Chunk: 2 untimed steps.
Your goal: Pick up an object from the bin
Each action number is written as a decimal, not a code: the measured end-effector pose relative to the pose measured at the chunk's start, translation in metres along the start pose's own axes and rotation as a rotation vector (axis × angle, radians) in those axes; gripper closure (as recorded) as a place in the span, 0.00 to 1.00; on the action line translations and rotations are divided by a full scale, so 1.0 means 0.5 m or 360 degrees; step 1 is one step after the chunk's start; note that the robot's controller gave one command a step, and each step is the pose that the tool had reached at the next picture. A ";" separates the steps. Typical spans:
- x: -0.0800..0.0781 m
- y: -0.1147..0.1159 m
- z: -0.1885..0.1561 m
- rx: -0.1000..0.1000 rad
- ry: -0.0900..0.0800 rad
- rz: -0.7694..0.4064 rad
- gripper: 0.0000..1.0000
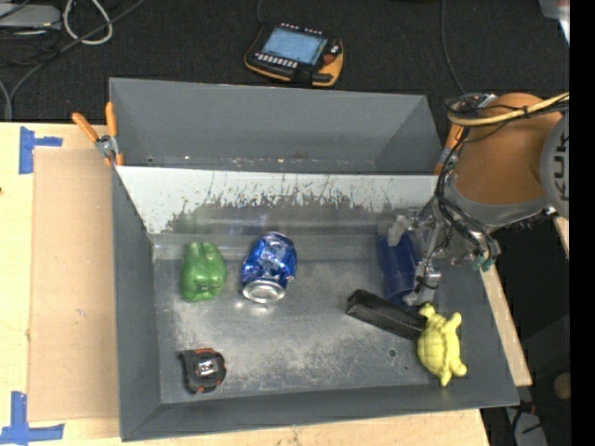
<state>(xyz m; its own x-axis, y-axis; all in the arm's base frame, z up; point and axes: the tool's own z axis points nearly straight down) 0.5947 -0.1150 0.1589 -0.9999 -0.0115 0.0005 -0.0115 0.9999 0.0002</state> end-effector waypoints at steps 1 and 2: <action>-0.004 -0.048 -0.155 0.0002 -0.0008 -0.0278 0.00; 0.028 0.010 0.003 -0.0004 0.0016 0.0050 0.00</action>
Offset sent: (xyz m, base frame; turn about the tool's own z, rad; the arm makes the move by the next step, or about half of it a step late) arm -0.0118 0.0031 0.0039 0.0317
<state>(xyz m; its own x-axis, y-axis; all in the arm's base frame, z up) 0.5808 -0.1100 0.1576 -0.9997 0.0198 0.0107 0.0199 0.9998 0.0029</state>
